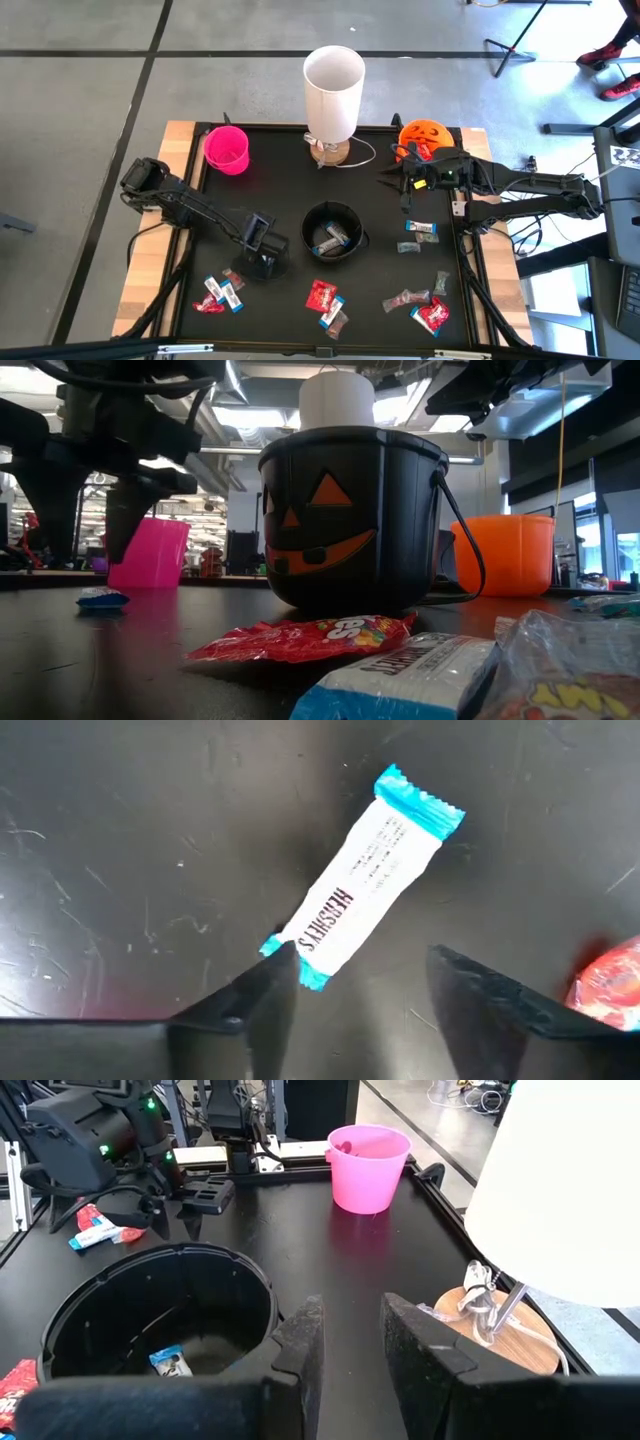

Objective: Sort candy
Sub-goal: Put the white chocolate into the black bucket

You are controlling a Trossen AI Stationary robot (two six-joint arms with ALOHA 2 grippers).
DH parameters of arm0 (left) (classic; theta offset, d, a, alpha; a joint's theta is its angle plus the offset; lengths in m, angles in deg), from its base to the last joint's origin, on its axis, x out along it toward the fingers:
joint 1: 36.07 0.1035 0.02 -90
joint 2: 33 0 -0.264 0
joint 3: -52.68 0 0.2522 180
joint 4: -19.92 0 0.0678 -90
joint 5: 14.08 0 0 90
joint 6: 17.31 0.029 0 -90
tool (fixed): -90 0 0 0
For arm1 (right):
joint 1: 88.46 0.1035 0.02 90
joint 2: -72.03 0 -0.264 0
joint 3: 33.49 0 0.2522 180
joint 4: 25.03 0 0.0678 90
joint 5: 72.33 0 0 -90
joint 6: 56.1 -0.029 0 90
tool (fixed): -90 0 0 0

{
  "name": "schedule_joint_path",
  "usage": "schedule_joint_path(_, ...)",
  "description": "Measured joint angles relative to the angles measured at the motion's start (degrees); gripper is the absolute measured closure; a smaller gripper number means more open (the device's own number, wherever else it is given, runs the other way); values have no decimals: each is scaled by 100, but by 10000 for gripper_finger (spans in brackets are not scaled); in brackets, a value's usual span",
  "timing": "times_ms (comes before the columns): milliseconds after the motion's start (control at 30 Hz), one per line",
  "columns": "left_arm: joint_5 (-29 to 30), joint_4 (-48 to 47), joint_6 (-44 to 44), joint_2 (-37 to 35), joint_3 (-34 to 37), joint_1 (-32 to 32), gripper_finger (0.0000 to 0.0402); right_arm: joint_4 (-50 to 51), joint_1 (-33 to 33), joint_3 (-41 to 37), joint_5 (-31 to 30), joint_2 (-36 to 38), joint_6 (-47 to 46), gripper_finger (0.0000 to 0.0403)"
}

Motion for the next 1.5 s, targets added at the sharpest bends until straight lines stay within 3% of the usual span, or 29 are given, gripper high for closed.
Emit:
schedule_joint_path(300,354,366,657,0,36,17,102,-4,0,0,0,0,-57,304)
schedule_joint_path(500,200,1205,843,0,507,42,97,-5,0,0,0,0,-133,304)
schedule_joint_path(733,-123,1501,704,1,923,52,99,-4,0,0,0,0,-133,304)
schedule_joint_path(967,-339,1629,370,-24,1121,90,143,-14,0,0,0,1,-135,304)
schedule_joint_path(1500,-120,1571,-692,-11,1078,93,305,-13,0,0,0,0,-135,304)
